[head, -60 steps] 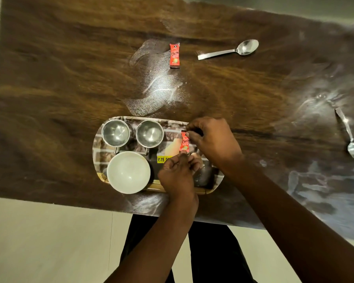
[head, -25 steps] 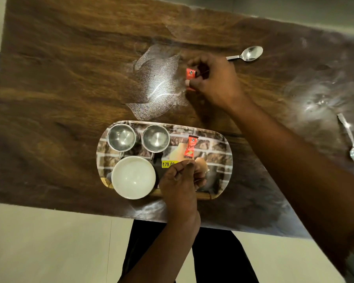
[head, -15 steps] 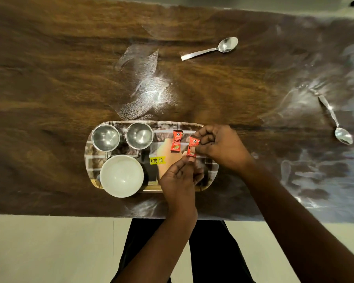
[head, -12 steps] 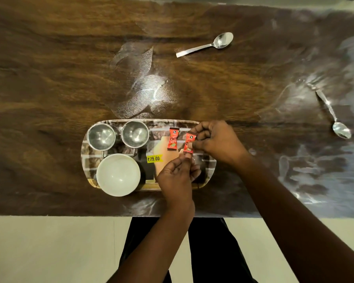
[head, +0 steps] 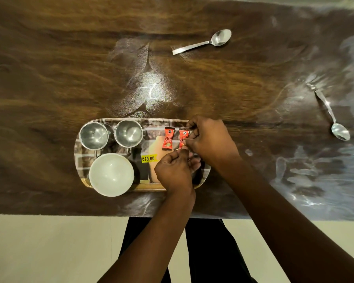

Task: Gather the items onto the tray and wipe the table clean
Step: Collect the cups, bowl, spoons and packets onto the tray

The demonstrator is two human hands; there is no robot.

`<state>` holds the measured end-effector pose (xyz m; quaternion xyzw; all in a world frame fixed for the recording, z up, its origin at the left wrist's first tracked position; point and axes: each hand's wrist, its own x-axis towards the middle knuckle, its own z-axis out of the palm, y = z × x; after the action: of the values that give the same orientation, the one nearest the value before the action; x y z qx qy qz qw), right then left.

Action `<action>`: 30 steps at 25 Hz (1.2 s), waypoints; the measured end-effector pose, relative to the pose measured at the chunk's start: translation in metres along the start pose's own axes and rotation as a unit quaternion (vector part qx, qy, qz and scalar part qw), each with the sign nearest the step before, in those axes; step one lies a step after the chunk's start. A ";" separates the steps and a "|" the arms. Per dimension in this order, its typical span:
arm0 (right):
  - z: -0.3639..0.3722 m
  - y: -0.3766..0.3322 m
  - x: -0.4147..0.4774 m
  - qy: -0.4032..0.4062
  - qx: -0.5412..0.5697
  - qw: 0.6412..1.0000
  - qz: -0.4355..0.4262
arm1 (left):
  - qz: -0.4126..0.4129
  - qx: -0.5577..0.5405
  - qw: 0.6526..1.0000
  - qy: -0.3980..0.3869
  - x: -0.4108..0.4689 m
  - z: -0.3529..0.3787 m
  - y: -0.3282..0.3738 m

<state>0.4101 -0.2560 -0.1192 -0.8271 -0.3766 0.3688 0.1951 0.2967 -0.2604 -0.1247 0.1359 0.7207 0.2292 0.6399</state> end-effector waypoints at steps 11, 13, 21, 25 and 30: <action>-0.044 0.001 0.025 0.110 0.087 0.990 0.033 | 0.014 0.001 1.000 0.017 -0.001 0.001 0.006; -0.071 0.009 0.058 0.156 0.128 0.977 0.068 | 0.048 0.012 0.999 0.009 -0.001 -0.002 0.012; -0.123 0.019 0.183 0.229 0.236 0.933 0.150 | 0.129 -0.023 0.990 -0.055 0.008 0.020 0.067; -0.119 0.022 0.203 0.219 0.214 0.938 0.160 | 0.156 -0.038 0.984 -0.075 0.014 0.042 0.092; -0.121 0.022 0.177 0.217 0.217 0.942 0.135 | 0.233 -0.001 0.962 -0.144 0.017 0.035 0.124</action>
<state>0.5910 -0.1398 -0.1351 -0.8678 -0.1213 0.2763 0.3948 0.3166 -0.1405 -0.0792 0.3312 0.5690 0.3506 0.6660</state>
